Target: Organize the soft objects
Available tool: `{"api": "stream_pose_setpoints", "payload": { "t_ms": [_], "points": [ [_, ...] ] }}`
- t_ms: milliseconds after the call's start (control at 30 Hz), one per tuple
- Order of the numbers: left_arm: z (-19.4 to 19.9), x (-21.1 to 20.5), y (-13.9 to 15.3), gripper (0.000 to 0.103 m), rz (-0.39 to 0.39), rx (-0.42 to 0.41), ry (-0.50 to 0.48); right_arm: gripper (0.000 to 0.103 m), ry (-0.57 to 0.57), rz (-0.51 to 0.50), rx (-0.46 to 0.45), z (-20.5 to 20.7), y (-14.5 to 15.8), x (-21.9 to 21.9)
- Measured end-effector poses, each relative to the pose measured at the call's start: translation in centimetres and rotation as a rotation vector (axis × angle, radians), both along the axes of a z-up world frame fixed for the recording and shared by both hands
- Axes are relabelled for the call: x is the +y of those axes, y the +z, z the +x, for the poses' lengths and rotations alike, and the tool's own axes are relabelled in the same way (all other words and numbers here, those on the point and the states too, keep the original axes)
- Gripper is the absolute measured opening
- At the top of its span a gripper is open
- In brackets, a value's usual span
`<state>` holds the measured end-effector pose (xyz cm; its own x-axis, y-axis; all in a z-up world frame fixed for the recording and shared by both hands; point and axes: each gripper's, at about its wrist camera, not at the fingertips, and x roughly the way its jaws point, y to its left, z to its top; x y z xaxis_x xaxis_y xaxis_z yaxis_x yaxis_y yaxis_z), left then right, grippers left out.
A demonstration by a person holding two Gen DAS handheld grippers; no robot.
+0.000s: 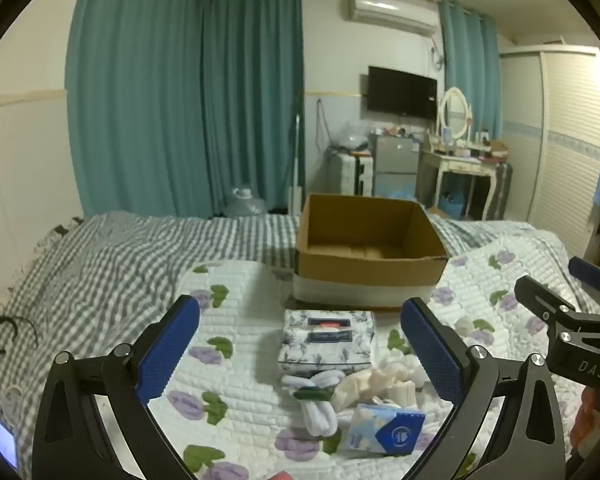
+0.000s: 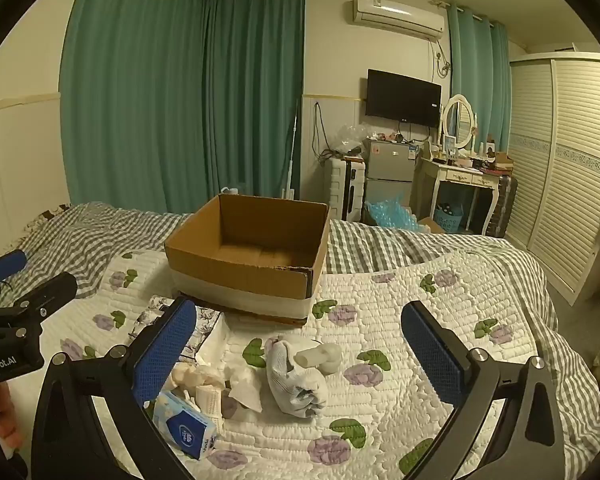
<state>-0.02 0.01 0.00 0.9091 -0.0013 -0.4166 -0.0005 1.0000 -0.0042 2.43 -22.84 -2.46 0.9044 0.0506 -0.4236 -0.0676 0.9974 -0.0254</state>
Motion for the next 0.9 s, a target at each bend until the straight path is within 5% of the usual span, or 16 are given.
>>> {"api": "stream_pose_setpoints", "payload": {
  "t_ms": [900],
  "points": [
    [0.17,-0.19,-0.09,0.103,0.004,0.012,-0.001,0.103,-0.009,0.002,0.01,0.32,-0.36,-0.11]
  ]
}}
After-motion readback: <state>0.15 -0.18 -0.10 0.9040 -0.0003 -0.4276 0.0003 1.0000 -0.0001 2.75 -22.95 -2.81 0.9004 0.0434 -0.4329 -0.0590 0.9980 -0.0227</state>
